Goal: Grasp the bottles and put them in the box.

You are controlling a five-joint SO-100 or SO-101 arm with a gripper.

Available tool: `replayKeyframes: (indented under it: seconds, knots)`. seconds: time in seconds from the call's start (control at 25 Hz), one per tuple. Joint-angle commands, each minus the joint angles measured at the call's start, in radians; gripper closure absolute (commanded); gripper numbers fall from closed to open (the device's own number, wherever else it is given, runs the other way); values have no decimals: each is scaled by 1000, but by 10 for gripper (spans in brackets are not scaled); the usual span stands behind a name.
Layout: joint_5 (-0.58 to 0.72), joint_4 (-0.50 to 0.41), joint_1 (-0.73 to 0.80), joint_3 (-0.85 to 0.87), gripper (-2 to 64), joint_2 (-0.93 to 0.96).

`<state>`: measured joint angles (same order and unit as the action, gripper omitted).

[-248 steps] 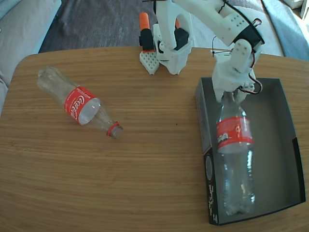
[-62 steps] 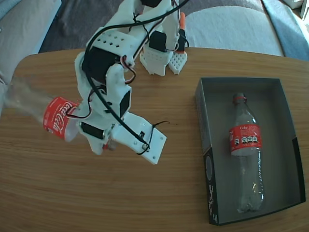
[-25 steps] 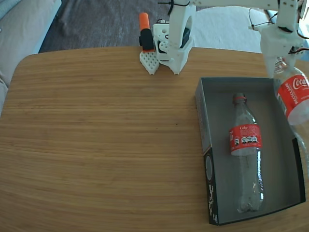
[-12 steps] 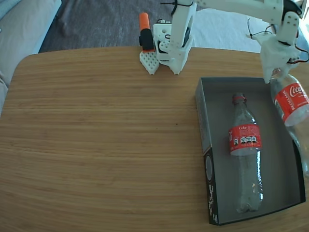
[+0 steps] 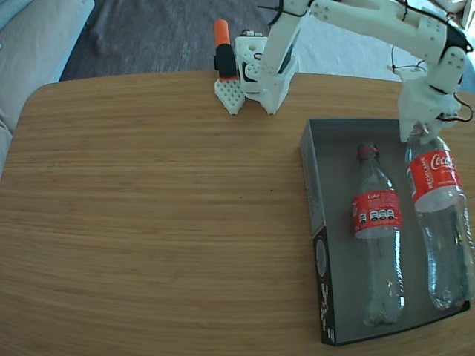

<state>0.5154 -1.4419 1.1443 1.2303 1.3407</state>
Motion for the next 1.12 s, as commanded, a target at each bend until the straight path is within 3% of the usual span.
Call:
replayKeyframes:
  seconds: [0.0,0.36,0.56,1.08]
  knots:
    - [-26,3,-8,-94,618,8]
    - [-23,40,-8,-114,617,-17]
    - [-26,46,-5,-91,571,-41]
    - [-26,74,3,-41,578,-64]
